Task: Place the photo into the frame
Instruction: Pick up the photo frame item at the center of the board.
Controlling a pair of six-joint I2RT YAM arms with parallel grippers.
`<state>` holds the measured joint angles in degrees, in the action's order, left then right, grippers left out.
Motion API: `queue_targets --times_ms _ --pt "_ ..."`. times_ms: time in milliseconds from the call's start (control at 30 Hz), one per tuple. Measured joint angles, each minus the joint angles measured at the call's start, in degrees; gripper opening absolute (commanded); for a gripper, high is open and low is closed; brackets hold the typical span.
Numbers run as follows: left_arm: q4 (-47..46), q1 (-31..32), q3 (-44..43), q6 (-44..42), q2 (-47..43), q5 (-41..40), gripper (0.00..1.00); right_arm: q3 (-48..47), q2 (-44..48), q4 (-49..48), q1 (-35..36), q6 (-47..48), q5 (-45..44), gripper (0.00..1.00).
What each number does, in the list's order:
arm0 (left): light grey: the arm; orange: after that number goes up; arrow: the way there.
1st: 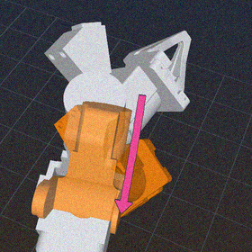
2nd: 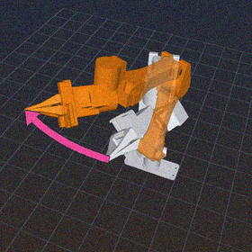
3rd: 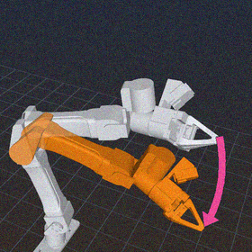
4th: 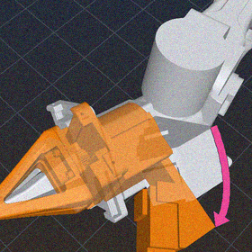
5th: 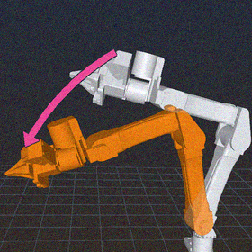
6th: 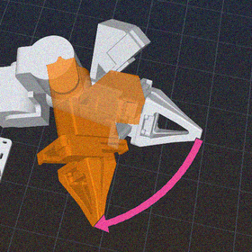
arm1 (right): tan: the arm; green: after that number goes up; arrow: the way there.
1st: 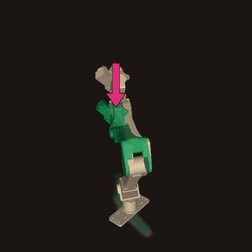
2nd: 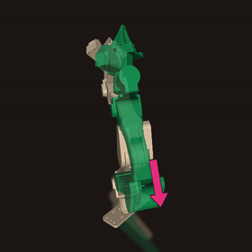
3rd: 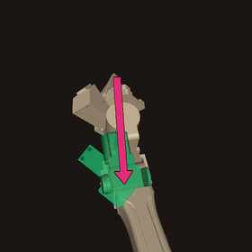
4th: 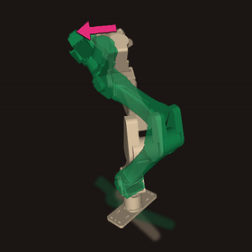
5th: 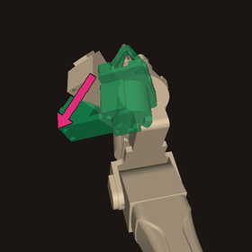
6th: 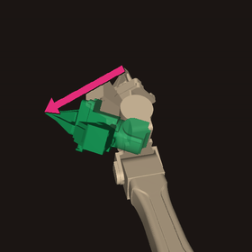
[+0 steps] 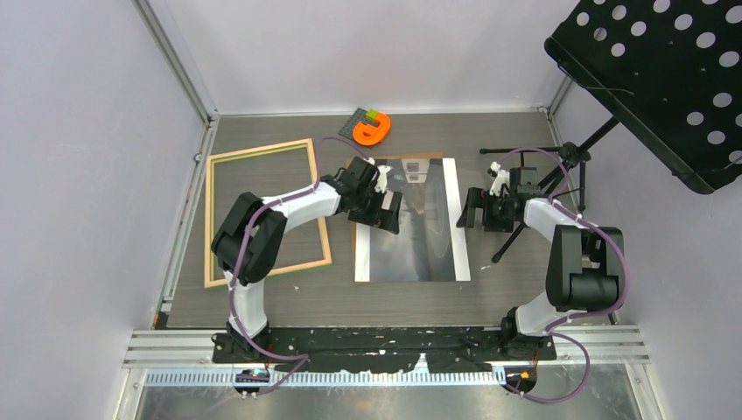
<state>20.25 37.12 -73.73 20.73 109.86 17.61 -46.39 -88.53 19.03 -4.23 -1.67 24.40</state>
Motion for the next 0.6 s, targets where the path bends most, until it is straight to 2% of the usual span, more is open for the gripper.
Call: queue_targets --times_ms 600 --pt "-0.6 0.1 0.0 0.5 0.5 1.8 0.99 -0.5 -0.7 -0.1 0.0 0.0 1.1 1.0"
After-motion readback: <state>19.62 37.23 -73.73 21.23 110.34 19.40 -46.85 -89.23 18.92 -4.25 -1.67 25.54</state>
